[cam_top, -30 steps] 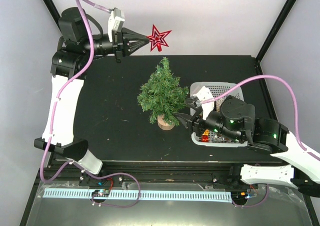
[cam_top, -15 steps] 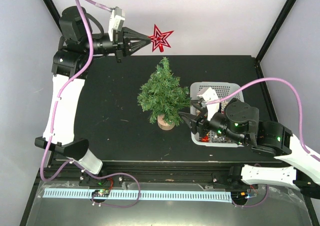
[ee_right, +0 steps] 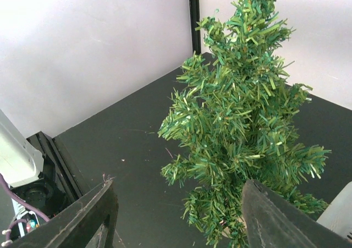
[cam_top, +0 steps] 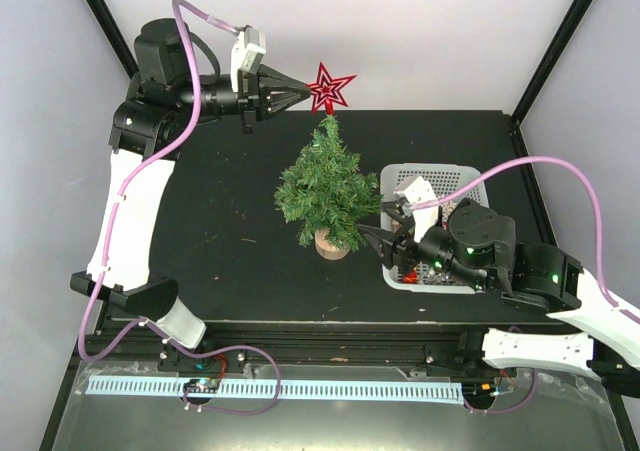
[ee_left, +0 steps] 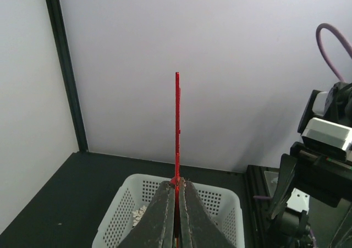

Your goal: Decorate the small christmas tree

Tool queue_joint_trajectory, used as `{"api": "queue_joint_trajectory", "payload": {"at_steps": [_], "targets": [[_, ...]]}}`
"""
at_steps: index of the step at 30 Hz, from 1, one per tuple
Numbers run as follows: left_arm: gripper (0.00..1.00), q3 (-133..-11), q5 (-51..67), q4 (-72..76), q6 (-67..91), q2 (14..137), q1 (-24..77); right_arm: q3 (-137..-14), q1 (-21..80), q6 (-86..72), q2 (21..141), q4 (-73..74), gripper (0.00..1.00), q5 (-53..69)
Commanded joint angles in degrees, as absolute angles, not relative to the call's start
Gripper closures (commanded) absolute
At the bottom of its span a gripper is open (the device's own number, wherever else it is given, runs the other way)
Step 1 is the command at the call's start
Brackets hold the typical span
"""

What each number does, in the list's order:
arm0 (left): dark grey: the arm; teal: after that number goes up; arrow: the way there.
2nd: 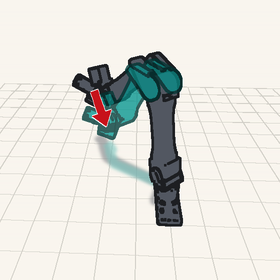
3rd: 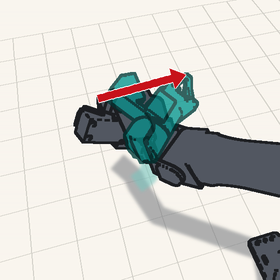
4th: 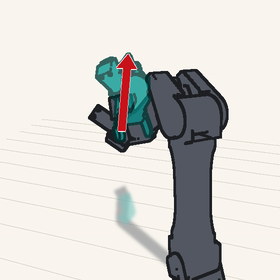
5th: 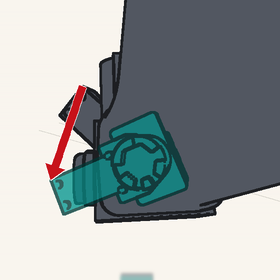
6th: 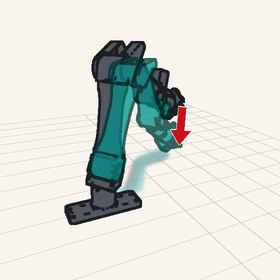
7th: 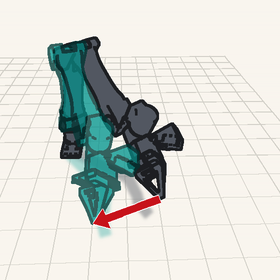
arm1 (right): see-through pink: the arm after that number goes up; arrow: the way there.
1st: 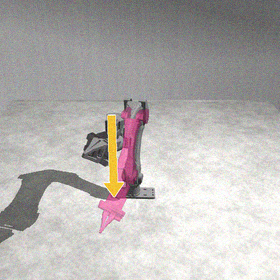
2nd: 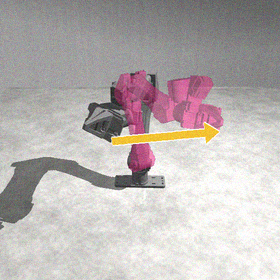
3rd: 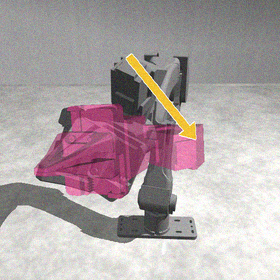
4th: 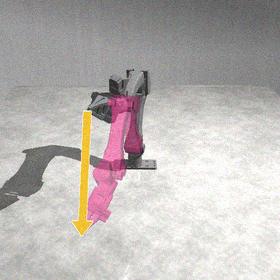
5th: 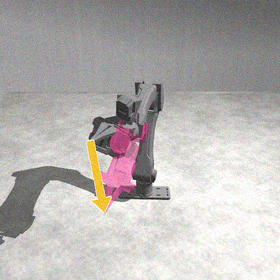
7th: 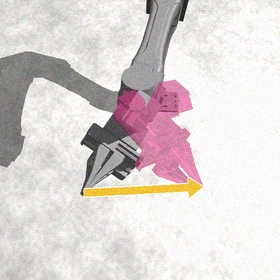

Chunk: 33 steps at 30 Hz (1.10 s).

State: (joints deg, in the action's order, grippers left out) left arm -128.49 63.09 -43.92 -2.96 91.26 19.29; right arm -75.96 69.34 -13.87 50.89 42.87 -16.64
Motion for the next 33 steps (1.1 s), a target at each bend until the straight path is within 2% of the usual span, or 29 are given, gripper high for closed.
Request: {"api": "queue_joint_trajectory", "payload": {"at_steps": [1,19,33], "targets": [[0.98,-129.48,60.58,-46.46,-5.79,90.99,19.84,-74.66,69.34,-14.62,49.34,42.25,0.38,-18.01],[0.98,-127.10,59.07,-47.62,-7.73,89.55,21.95,-72.86,69.30,-15.28,47.89,41.88,0.37,-18.25],[0.98,-130.37,54.84,-56.10,-14.13,90.25,22.05,-72.61,69.35,-15.72,46.96,42.37,0.38,-18.55]]}}
